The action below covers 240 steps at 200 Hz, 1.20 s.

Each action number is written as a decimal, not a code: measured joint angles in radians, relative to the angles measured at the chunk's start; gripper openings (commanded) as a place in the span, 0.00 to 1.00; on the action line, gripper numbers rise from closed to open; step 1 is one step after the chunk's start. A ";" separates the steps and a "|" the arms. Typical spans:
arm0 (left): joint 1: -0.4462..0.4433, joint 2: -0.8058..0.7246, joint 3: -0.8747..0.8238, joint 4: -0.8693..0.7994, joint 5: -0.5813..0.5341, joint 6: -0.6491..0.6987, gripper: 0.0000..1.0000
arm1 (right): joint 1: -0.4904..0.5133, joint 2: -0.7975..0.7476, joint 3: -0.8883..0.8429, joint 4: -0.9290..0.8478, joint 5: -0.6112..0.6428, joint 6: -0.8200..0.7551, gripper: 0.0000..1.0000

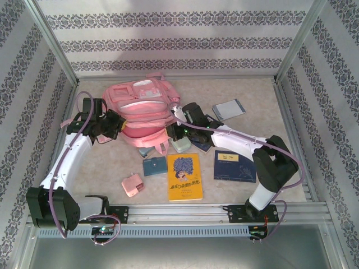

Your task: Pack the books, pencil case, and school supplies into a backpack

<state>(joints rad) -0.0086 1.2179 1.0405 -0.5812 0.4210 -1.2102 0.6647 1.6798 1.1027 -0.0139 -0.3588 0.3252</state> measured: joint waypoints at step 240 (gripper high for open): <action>0.050 -0.142 -0.050 -0.169 -0.021 -0.042 0.74 | 0.209 0.133 0.204 -0.078 0.080 0.185 0.00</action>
<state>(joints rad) 0.0418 1.0760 0.9909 -0.7498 0.3996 -1.2526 0.8734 1.8130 1.3067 -0.0917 -0.2790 0.5102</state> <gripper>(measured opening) 0.743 0.086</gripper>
